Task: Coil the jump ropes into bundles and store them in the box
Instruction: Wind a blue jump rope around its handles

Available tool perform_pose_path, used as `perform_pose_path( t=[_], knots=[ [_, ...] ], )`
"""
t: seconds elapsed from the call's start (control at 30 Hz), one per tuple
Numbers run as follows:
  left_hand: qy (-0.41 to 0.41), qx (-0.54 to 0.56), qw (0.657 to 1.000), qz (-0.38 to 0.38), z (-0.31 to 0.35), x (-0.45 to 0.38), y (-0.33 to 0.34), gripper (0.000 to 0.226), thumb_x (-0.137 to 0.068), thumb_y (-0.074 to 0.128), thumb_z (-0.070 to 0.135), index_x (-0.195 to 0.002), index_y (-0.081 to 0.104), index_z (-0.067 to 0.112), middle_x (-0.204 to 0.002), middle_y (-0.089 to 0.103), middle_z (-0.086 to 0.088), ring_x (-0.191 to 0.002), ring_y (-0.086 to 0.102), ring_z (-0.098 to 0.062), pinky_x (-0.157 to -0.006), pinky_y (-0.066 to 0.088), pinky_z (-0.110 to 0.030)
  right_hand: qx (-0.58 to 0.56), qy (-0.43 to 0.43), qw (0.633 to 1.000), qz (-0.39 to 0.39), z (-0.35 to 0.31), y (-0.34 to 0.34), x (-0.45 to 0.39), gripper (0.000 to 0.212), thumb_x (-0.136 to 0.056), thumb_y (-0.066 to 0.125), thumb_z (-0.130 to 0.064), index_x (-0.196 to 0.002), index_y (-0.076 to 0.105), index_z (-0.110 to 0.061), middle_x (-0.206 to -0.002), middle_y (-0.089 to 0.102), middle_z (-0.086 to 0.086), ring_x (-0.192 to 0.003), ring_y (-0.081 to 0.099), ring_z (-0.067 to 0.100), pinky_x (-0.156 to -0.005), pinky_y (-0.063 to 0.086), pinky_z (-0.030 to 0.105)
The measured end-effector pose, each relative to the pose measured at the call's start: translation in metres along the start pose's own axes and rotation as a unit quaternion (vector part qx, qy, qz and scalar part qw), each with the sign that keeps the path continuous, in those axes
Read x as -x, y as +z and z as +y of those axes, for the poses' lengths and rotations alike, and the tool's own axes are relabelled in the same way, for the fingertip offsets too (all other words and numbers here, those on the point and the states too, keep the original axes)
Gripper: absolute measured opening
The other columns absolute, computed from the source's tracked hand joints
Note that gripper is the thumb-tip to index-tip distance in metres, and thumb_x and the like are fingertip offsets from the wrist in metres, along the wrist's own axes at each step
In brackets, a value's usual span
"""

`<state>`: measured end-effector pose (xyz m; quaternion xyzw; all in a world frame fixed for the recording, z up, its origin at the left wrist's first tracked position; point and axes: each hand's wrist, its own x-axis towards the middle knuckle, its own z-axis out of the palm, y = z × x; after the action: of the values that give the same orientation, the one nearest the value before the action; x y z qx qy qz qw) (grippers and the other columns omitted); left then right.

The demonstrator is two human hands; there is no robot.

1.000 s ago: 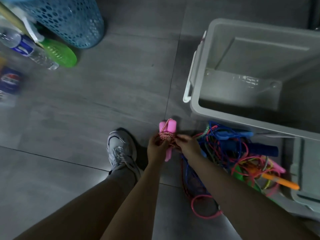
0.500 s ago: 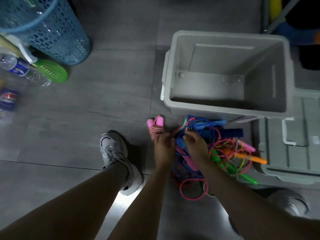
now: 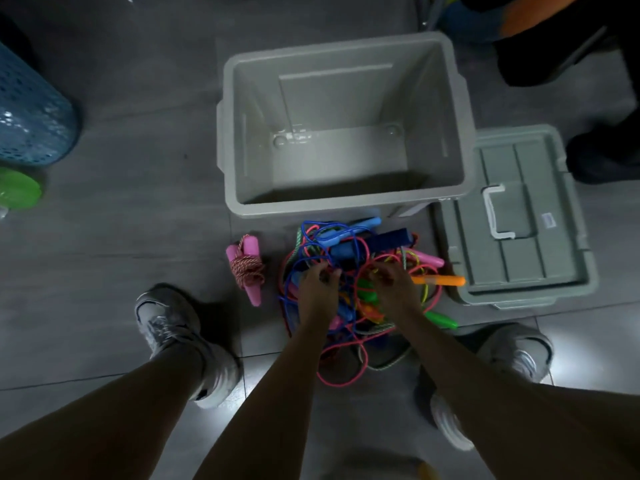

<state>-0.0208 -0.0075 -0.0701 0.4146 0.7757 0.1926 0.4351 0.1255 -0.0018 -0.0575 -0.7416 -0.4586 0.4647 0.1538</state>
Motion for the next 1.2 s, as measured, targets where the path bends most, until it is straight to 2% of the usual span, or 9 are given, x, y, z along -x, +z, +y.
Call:
perform_pose_path(
  t=[0.17, 0.37, 0.47, 0.53, 0.63, 0.77, 0.83, 1.0, 1.2],
  knots=[
    [-0.001, -0.054, 0.998, -0.031, -0.010, 0.000, 0.000, 0.018, -0.082, 0.070, 0.018, -0.093, 0.072, 0.004, -0.088, 0.070, -0.014, -0.084, 0.064, -0.027, -0.072, 0.048, -0.032, 0.028, -0.075, 0.996, -0.025, 0.009, 0.003, 0.001, 0.016, -0.084, 0.067, -0.015, -0.099, 0.073, -0.014, -0.099, 0.058, -0.003, -0.092, 0.058, 0.015, -0.079, 0.044, 0.025],
    [-0.048, -0.023, 0.998, 0.015, -0.065, -0.014, -0.001, 0.031, -0.070, 0.069, 0.035, -0.089, 0.074, 0.012, -0.089, 0.067, -0.018, -0.084, 0.066, -0.027, -0.076, 0.054, -0.037, 0.058, -0.117, 0.991, -0.006, 0.014, 0.013, 0.012, 0.012, -0.078, 0.073, -0.020, -0.090, 0.075, -0.018, -0.110, 0.056, 0.004, -0.103, 0.055, 0.020, -0.085, 0.048, 0.034],
    [-0.047, -0.060, 0.996, -0.041, -0.060, -0.008, -0.005, 0.048, -0.065, 0.064, 0.054, -0.097, 0.074, 0.019, -0.102, 0.063, -0.018, -0.096, 0.061, -0.022, -0.090, 0.047, -0.027, 0.091, -0.153, 0.984, -0.009, 0.012, 0.019, 0.022, 0.013, -0.079, 0.073, -0.021, -0.090, 0.075, -0.015, -0.119, 0.054, 0.005, -0.107, 0.055, 0.022, -0.081, 0.050, 0.035],
    [-0.048, -0.074, 0.995, -0.055, -0.052, -0.004, -0.009, 0.044, -0.075, 0.071, 0.041, -0.112, 0.069, 0.016, -0.116, 0.055, -0.010, -0.107, 0.053, -0.020, -0.092, 0.036, -0.019, 0.120, -0.163, 0.979, -0.012, 0.014, 0.023, 0.027, 0.014, -0.081, 0.071, -0.023, -0.093, 0.075, -0.015, -0.120, 0.053, 0.007, -0.107, 0.055, 0.027, -0.079, 0.052, 0.039],
    [-0.029, -0.102, 0.993, -0.043, -0.051, -0.006, -0.011, 0.038, -0.086, 0.067, 0.027, -0.121, 0.063, 0.014, -0.120, 0.059, -0.018, -0.110, 0.056, -0.030, -0.091, 0.042, -0.027, 0.134, -0.186, 0.973, -0.027, 0.019, 0.031, 0.031, 0.021, -0.080, 0.069, -0.025, -0.099, 0.074, -0.017, -0.121, 0.052, 0.008, -0.109, 0.053, 0.031, -0.082, 0.052, 0.042],
    [-0.033, -0.057, 0.998, -0.025, -0.040, -0.009, -0.020, 0.025, -0.093, 0.057, 0.016, -0.113, 0.068, 0.005, -0.107, 0.068, -0.011, -0.096, 0.060, -0.018, -0.065, 0.034, -0.004, 0.112, -0.140, 0.983, -0.047, 0.019, 0.036, 0.027, 0.027, -0.081, 0.068, -0.029, -0.104, 0.072, -0.016, -0.116, 0.057, 0.012, -0.110, 0.050, 0.033, -0.089, 0.046, 0.044],
    [-0.030, -0.030, 0.999, -0.027, -0.040, -0.008, -0.025, 0.024, -0.094, 0.056, 0.019, -0.107, 0.070, 0.004, -0.094, 0.067, -0.007, -0.083, 0.057, -0.012, -0.059, 0.034, -0.009, 0.106, -0.116, 0.985, -0.078, 0.014, 0.039, 0.026, 0.028, -0.083, 0.068, -0.030, -0.106, 0.072, -0.015, -0.105, 0.063, 0.012, -0.101, 0.056, 0.030, -0.083, 0.047, 0.041],
    [-0.109, 0.029, 0.987, -0.110, -0.047, -0.012, -0.035, 0.029, -0.096, 0.052, 0.032, -0.103, 0.069, 0.010, -0.068, 0.062, -0.005, -0.060, 0.059, -0.014, -0.066, 0.049, -0.032, 0.039, -0.037, 0.992, -0.113, 0.014, 0.051, 0.023, 0.028, -0.077, 0.072, -0.034, -0.098, 0.074, -0.016, -0.093, 0.069, 0.007, -0.083, 0.064, 0.025, -0.074, 0.052, 0.043],
    [-0.075, 0.074, 0.988, -0.114, -0.050, -0.009, -0.043, 0.022, -0.094, 0.055, 0.014, -0.112, 0.067, 0.011, -0.083, 0.062, -0.001, -0.073, 0.057, -0.008, -0.064, 0.046, -0.012, 0.136, -0.033, 0.981, -0.134, 0.019, 0.063, 0.016, 0.041, -0.080, 0.070, -0.038, -0.112, 0.068, -0.013, -0.113, 0.056, 0.013, -0.099, 0.057, 0.032, -0.081, 0.047, 0.036]
  ],
)
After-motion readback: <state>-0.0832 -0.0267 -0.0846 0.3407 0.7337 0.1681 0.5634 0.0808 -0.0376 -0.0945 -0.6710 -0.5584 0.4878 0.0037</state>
